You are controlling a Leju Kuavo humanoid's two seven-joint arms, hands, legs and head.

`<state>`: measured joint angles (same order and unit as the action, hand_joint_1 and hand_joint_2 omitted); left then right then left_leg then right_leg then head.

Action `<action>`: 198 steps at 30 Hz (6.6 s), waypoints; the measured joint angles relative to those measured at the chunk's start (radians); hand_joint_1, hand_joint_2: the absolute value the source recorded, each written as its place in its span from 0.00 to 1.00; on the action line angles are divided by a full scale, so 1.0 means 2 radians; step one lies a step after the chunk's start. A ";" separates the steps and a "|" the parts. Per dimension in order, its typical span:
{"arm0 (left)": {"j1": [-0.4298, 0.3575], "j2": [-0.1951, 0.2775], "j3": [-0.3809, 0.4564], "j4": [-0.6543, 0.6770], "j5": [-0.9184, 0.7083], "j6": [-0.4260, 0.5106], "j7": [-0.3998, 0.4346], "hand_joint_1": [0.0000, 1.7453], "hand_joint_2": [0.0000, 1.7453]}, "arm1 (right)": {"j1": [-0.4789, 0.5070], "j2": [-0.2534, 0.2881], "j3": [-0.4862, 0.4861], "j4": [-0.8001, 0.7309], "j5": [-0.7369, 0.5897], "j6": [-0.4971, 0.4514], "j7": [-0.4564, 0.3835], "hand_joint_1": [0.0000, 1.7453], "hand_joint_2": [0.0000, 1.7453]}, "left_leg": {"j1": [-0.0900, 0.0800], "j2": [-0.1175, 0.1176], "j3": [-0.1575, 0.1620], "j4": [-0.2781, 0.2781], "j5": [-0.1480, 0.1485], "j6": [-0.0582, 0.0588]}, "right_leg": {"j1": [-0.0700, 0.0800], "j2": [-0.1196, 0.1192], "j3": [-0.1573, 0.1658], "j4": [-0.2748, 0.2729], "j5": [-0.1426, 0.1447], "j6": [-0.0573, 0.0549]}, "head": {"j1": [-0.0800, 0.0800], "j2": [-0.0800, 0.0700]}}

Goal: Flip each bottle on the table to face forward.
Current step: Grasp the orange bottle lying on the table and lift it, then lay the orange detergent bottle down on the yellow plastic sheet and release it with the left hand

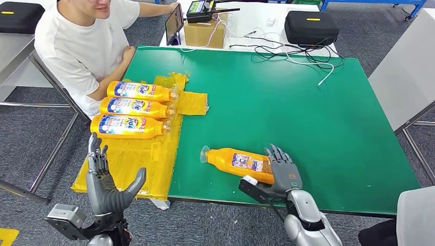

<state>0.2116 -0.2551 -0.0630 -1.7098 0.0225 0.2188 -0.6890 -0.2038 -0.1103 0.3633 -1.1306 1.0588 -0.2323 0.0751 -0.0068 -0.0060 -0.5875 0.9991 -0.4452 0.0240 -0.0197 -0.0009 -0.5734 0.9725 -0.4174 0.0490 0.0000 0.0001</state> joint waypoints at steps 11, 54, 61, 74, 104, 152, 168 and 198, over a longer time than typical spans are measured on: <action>-0.032 0.009 -0.021 0.015 0.006 -0.005 0.002 0.00 1.00 | -0.100 0.023 -0.002 0.127 -0.048 0.031 -0.048 1.00 1.00 | 0.000 0.001 0.001 0.000 0.000 0.000 | 0.000 0.000 0.000 0.000 0.000 0.000 | 0.000 0.000; -0.035 0.005 -0.067 0.047 0.221 -0.057 0.106 0.00 1.00 | 0.036 0.105 -0.086 -0.043 -0.378 -0.159 -0.338 1.00 1.00 | 0.000 0.001 -0.001 0.000 0.000 0.000 | 0.000 0.002 -0.001 0.000 0.000 0.000 | 0.000 0.000; -0.037 0.016 -0.121 0.061 0.261 -0.112 0.134 0.00 1.00 | 0.063 0.106 -0.058 -0.108 -0.364 -0.117 -0.352 1.00 1.00 | 0.001 0.001 -0.001 0.000 0.000 0.000 | 0.001 0.002 -0.002 0.000 0.000 0.000 | 0.000 0.000; -0.052 0.028 -0.157 0.064 0.261 -0.123 0.137 0.00 1.00 | 0.064 0.101 0.024 -0.122 -0.246 -0.146 -0.370 1.00 1.00 | 0.001 0.001 -0.002 0.000 0.000 0.000 | 0.001 0.002 -0.002 0.000 0.000 0.000 | 0.000 0.000; -0.056 0.054 -0.162 0.085 0.250 -0.206 0.096 1.00 1.00 | -0.016 0.089 0.181 -0.013 -0.274 -0.052 -0.337 0.00 0.25 | 0.001 0.001 -0.002 0.000 0.000 -0.001 | 0.001 0.002 -0.003 0.000 0.000 0.000 | 0.000 0.000; -0.220 0.140 -0.040 0.374 -0.506 0.133 0.273 0.61 1.00 | 0.123 0.094 0.117 -0.101 -0.361 -0.185 -0.386 0.00 0.00 | 0.001 0.001 -0.001 0.000 0.000 -0.001 | 0.001 0.002 -0.001 0.000 0.000 0.000 | 0.000 0.000; -0.264 0.133 -0.041 0.432 -0.499 0.078 0.277 0.00 1.00 | 0.122 0.095 0.147 -0.104 -0.395 -0.190 -0.386 0.00 0.00 | 0.001 0.000 0.003 0.000 0.000 -0.001 | 0.001 0.001 0.003 0.000 0.000 -0.001 | 0.000 0.000; -0.170 0.045 -0.047 0.293 -0.166 0.078 0.099 0.00 1.00 | 0.146 0.091 0.127 -0.163 -0.407 -0.228 -0.386 0.00 0.25 | 0.001 -0.001 -0.001 0.000 0.000 -0.001 | 0.001 0.000 -0.001 0.000 0.000 0.000 | 0.000 0.000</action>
<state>-0.1292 -0.1652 -0.1572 -1.1229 -0.3103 0.3744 -0.4908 0.0875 0.0724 0.6178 -1.4566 0.2438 -0.6879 -0.6977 -0.0055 -0.0076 -0.5895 0.9992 -0.4448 0.0214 -0.0184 -0.0001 -0.5756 0.9729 -0.4180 0.0482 0.0000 0.0000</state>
